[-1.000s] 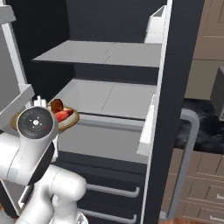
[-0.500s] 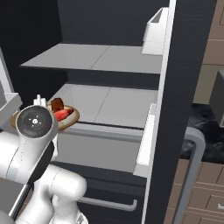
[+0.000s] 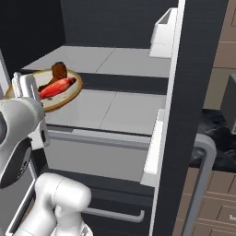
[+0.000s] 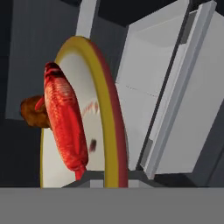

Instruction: Place the bowl with the eggplant and bell pepper on the second highest shelf of the fridge. Place the bowl with the fish and chicken drumstick on the top shelf of the fridge.

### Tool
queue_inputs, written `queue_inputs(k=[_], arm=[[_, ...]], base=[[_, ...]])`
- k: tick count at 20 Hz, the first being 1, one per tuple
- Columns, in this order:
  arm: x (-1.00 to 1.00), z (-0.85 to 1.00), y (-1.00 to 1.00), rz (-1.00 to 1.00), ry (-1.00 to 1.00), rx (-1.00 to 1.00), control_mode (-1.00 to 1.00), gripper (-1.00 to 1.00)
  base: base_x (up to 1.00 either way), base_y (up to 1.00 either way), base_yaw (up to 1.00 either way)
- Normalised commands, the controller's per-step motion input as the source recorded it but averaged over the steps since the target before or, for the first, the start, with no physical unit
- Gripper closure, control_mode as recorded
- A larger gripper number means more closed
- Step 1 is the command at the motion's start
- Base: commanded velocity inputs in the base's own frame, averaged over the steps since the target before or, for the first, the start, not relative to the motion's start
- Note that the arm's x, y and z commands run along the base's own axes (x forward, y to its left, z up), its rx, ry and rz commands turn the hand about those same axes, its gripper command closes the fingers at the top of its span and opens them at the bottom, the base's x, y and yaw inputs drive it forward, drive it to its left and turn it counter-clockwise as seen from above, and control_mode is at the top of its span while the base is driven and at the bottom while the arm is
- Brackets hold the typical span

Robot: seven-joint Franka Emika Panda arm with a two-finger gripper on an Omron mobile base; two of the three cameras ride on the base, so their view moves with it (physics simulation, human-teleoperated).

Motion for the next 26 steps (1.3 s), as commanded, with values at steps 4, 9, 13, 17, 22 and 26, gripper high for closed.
queue_inputs(k=[4,9,13,17,22,26], arm=[[0.47,0.96,0.00,-0.21,-0.18,-0.01,-1.00,1.00],[0.98,0.36,0.00,-0.11,0.04,-0.01,-1.00,1.00],[1.00,0.00,-0.01,-0.01,0.16,0.00,-1.00,1.00],[1.00,-0.26,-0.02,0.00,0.15,0.00,-1.00,1.00],[1.00,-0.30,0.00,0.00,0.10,0.00,-1.00,1.00],[0.99,-0.14,0.00,0.00,0.01,0.00,-1.00,1.00]], base=[[0.00,0.00,0.00],[0.00,0.00,0.00],[0.00,0.00,0.00],[0.00,0.00,0.00],[0.00,0.00,0.00],[0.00,0.00,0.00]])
